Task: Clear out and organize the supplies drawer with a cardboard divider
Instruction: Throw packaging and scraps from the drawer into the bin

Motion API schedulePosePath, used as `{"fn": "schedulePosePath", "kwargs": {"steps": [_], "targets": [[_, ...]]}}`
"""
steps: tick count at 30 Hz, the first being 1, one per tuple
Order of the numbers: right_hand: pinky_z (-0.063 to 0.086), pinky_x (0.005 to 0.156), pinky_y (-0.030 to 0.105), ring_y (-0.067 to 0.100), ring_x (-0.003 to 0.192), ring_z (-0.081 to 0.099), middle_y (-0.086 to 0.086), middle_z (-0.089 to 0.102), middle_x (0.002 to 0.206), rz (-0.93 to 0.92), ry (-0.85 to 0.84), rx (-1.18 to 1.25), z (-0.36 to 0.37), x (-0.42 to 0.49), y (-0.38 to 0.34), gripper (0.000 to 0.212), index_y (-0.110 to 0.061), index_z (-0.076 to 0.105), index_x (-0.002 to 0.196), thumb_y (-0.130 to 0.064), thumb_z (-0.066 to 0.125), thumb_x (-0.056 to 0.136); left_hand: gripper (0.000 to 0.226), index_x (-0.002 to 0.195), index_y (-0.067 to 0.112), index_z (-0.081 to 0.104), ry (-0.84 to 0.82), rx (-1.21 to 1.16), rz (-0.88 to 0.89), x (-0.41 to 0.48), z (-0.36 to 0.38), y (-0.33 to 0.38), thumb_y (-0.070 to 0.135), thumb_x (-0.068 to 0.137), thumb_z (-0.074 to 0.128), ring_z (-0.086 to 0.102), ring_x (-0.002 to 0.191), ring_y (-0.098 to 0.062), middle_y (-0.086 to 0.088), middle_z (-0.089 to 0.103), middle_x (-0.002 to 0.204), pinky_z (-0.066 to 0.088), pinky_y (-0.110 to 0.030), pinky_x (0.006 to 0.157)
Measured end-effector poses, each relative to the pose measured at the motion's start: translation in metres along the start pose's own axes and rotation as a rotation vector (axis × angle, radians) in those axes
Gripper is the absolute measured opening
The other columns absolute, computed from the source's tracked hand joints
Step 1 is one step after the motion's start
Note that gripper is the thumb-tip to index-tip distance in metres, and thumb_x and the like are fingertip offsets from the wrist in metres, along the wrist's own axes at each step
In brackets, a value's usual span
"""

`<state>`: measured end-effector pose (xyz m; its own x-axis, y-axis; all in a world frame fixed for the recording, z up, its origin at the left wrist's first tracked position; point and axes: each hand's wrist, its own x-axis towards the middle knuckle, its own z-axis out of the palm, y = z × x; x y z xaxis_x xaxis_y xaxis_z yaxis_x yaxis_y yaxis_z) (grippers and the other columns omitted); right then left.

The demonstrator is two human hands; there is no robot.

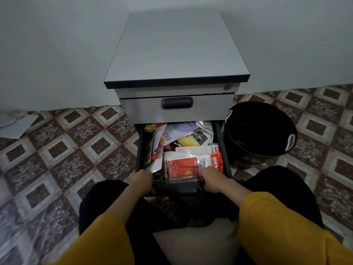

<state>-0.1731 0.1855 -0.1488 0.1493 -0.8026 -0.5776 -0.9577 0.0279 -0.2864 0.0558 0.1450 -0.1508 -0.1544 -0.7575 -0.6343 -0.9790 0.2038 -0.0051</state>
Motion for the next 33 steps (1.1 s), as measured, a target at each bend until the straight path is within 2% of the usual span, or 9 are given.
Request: {"fn": "schedulePosePath", "kwargs": {"steps": [3, 5, 8, 10, 16, 19, 22, 27, 33], "targets": [[0.044, 0.081, 0.029, 0.031, 0.109, 0.054, 0.018, 0.052, 0.122, -0.008, -0.03, 0.027, 0.0, 0.0, 0.002, 0.048, -0.001, 0.045, 0.13, -0.003, 0.06, 0.084, 0.042, 0.103, 0.007, 0.068, -0.039, -0.018, 0.033, 0.002, -0.002, -0.002, 0.039, 0.076, 0.073, 0.06, 0.083, -0.017, -0.001, 0.06, 0.084, 0.052, -0.028, 0.077], [0.046, 0.079, 0.028, 0.028, 0.104, 0.057, 0.015, 0.056, 0.116, 0.0, -0.087, 0.075, -0.006, 0.004, 0.005, 0.042, -0.002, 0.055, 0.12, -0.006, 0.068, 0.08, 0.042, 0.101, 0.007, 0.069, -0.073, -0.065, 0.038, 0.007, -0.005, -0.005, 0.041, 0.076, 0.074, 0.061, 0.083, -0.016, -0.004, 0.065, 0.091, 0.051, -0.028, 0.079], [0.046, 0.058, 0.023, 0.017, 0.072, 0.059, 0.004, 0.059, 0.085, 0.047, -0.149, 0.231, -0.015, 0.011, 0.011, 0.017, -0.012, 0.061, 0.091, -0.01, 0.072, 0.077, 0.038, 0.09, 0.008, 0.066, -0.119, -0.111, 0.045, 0.014, -0.01, -0.004, 0.044, 0.078, 0.071, 0.061, 0.086, -0.018, -0.003, 0.062, 0.088, 0.049, -0.029, 0.078], [0.044, 0.05, 0.021, 0.014, 0.059, 0.055, 0.001, 0.056, 0.072, 0.077, -0.092, 0.29, -0.021, 0.018, 0.015, 0.011, -0.01, 0.061, 0.088, -0.01, 0.069, 0.08, 0.036, 0.076, 0.013, 0.055, -0.104, -0.149, 0.041, 0.019, -0.012, 0.001, 0.047, 0.081, 0.066, 0.055, 0.079, -0.016, 0.0, 0.054, 0.078, 0.045, -0.027, 0.07], [0.049, 0.078, 0.029, 0.022, 0.093, 0.061, 0.007, 0.065, 0.097, 0.086, 0.258, 0.213, -0.032, 0.043, 0.023, 0.02, -0.02, 0.054, 0.066, -0.018, 0.064, 0.083, 0.041, 0.062, 0.018, 0.045, -0.005, -0.362, -0.007, 0.033, -0.003, 0.021, 0.048, 0.086, 0.059, 0.052, 0.074, -0.016, -0.002, 0.051, 0.072, 0.039, -0.025, 0.062], [0.046, 0.079, 0.029, 0.023, 0.099, 0.059, 0.008, 0.062, 0.103, 0.042, 0.317, 0.149, -0.042, 0.054, 0.022, 0.01, -0.013, 0.062, 0.087, -0.017, 0.067, 0.08, 0.043, 0.067, 0.013, 0.053, -0.07, -0.411, -0.03, 0.037, 0.003, 0.029, 0.051, 0.087, 0.056, 0.054, 0.078, -0.018, -0.004, 0.053, 0.072, 0.042, -0.027, 0.066], [0.042, 0.091, 0.033, 0.023, 0.118, 0.045, 0.006, 0.048, 0.126, 0.024, 0.248, 0.065, -0.049, 0.066, 0.022, 0.04, -0.014, 0.055, 0.114, -0.023, 0.071, 0.078, 0.049, 0.069, 0.011, 0.054, -0.094, -0.486, -0.022, 0.04, 0.009, 0.035, 0.055, 0.089, 0.049, 0.055, 0.08, -0.02, -0.002, 0.052, 0.07, 0.04, -0.025, 0.065], [0.034, 0.105, 0.038, 0.027, 0.133, 0.03, 0.007, 0.03, 0.146, 0.043, 0.077, 0.014, -0.051, 0.079, 0.03, 0.088, -0.017, 0.03, 0.142, -0.035, 0.078, 0.071, 0.044, 0.124, 0.011, 0.057, -0.091, -0.765, 0.03, 0.039, 0.012, 0.048, 0.042, 0.095, 0.047, 0.054, 0.115, -0.024, -0.009, 0.059, 0.123, 0.038, -0.027, 0.092], [0.032, 0.104, 0.036, 0.027, 0.13, 0.033, 0.007, 0.04, 0.141, 0.031, 0.01, -0.03, -0.043, 0.085, 0.038, 0.089, -0.015, 0.035, 0.14, -0.048, 0.076, 0.068, 0.029, 0.106, 0.005, 0.064, -0.031, -0.881, -0.086, 0.044, 0.012, 0.051, 0.029, 0.093, 0.054, 0.058, 0.104, -0.026, -0.011, 0.063, 0.104, 0.042, -0.03, 0.088]]}}
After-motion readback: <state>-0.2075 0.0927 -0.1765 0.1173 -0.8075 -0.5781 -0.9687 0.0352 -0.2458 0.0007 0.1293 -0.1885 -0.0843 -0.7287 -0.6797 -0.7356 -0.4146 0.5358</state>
